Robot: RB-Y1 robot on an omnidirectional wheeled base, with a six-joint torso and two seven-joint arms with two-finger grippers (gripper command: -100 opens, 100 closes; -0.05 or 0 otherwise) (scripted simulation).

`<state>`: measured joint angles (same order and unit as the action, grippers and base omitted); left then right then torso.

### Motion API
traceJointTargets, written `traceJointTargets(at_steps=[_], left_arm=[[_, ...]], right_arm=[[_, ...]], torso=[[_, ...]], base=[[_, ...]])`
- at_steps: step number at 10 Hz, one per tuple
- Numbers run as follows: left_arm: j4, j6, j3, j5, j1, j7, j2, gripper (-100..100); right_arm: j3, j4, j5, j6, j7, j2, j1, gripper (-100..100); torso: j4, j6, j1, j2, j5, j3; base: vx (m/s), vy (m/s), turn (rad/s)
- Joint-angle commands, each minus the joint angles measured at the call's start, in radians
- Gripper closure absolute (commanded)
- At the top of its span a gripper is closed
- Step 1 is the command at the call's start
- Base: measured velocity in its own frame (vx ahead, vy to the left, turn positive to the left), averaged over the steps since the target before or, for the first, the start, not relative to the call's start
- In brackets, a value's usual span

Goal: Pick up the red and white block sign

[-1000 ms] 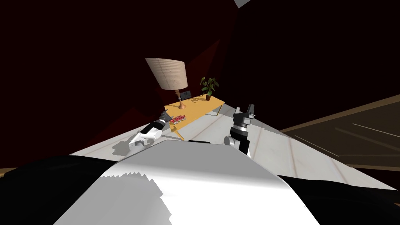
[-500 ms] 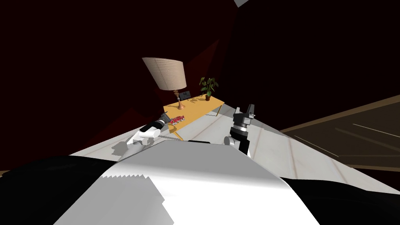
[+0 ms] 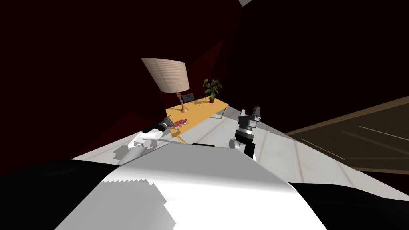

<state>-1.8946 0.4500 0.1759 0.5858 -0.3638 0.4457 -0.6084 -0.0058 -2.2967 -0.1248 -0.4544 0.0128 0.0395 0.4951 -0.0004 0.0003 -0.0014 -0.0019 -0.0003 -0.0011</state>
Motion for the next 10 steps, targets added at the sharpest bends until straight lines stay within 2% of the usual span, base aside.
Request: traceJointTargets(at_steps=[1,2,3,5,6,8,9,10], left_arm=[[0.015,0.050,0.005,0.010,0.007,0.008,-0.009,-100],[0.015,0.065,0.005,0.010,0.007,0.008,-0.009,-100],[0.051,0.102,0.016,0.036,0.022,0.020,-0.032,-100],[0.051,0.144,0.016,0.036,0.022,0.020,-0.032,-100],[0.087,0.181,0.028,0.060,0.036,0.030,-0.055,-100],[0.087,0.223,0.028,0.060,0.036,0.030,-0.055,-100],[0.124,0.261,0.039,0.082,0.051,0.038,-0.077,-100],[0.124,0.287,0.039,0.082,0.051,0.038,-0.077,-100]], right_arm=[[0.000,0.000,0.000,0.000,0.000,0.000,0.000,0],[0.000,0.000,0.000,0.000,0.000,0.000,0.000,0],[0.000,0.000,0.000,0.000,0.000,0.000,0.000,0],[0.000,0.000,0.000,0.000,0.000,0.000,0.000,0],[0.000,0.000,0.000,0.000,0.000,0.000,0.000,0],[0.000,0.000,0.000,0.000,0.000,0.000,0.000,0],[0.000,0.000,0.000,0.000,0.000,0.000,0.000,0],[0.000,0.000,0.000,0.000,0.000,0.000,0.000,0]], torso=[[0.000,0.000,0.000,0.000,0.000,0.000],[0.000,0.000,-0.001,-0.001,0.000,-0.001],[0.000,0.000,0.000,-0.001,0.000,0.000],[-0.001,0.000,0.000,-0.002,0.000,-0.001],[0.000,0.000,0.001,-0.001,0.000,0.000],[0.000,0.000,-0.001,-0.002,0.000,-0.001],[0.000,0.000,0.000,-0.001,0.000,-0.001],[0.000,0.000,0.000,-0.002,0.000,-0.001]], base=[[0.052,-0.041,-0.016],[0.035,-0.017,0.008],[0.066,-0.027,-0.042],[0.046,-0.019,-0.008],[0.044,-0.034,-0.050],[0.046,-0.027,-0.009],[0.061,-0.026,-0.055],[0.063,-0.023,-0.027]])
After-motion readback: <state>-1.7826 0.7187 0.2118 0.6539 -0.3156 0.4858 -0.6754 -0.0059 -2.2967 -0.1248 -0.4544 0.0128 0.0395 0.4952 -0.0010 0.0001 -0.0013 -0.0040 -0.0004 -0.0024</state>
